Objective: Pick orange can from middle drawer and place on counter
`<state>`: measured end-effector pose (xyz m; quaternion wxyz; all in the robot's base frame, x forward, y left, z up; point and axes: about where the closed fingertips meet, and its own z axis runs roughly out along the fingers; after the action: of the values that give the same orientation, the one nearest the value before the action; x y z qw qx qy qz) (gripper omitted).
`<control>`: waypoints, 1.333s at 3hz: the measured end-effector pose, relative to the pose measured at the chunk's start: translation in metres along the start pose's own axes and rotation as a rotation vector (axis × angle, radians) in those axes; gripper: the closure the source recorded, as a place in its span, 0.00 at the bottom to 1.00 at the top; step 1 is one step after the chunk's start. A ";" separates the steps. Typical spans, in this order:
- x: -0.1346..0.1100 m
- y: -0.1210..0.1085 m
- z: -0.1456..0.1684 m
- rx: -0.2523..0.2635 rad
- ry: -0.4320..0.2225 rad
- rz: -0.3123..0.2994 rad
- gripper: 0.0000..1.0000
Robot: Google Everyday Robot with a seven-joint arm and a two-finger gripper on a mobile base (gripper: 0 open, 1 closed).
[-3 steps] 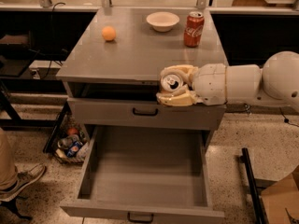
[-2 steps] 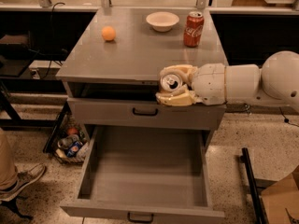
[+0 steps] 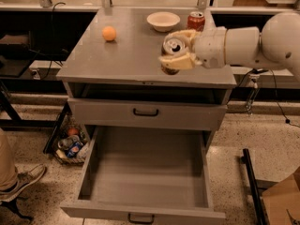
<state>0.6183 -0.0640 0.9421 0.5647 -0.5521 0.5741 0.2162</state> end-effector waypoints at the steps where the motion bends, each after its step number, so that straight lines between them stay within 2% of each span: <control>1: 0.007 -0.040 0.006 0.048 0.038 0.086 1.00; 2: 0.028 -0.066 0.014 0.078 0.056 0.220 1.00; 4: 0.063 -0.093 0.024 0.079 0.086 0.403 1.00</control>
Offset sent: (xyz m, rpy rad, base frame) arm 0.1078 -0.0377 -0.0167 0.1197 0.3179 -0.2464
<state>0.7252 -0.0947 0.9146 0.5063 -0.4122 0.7045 0.2782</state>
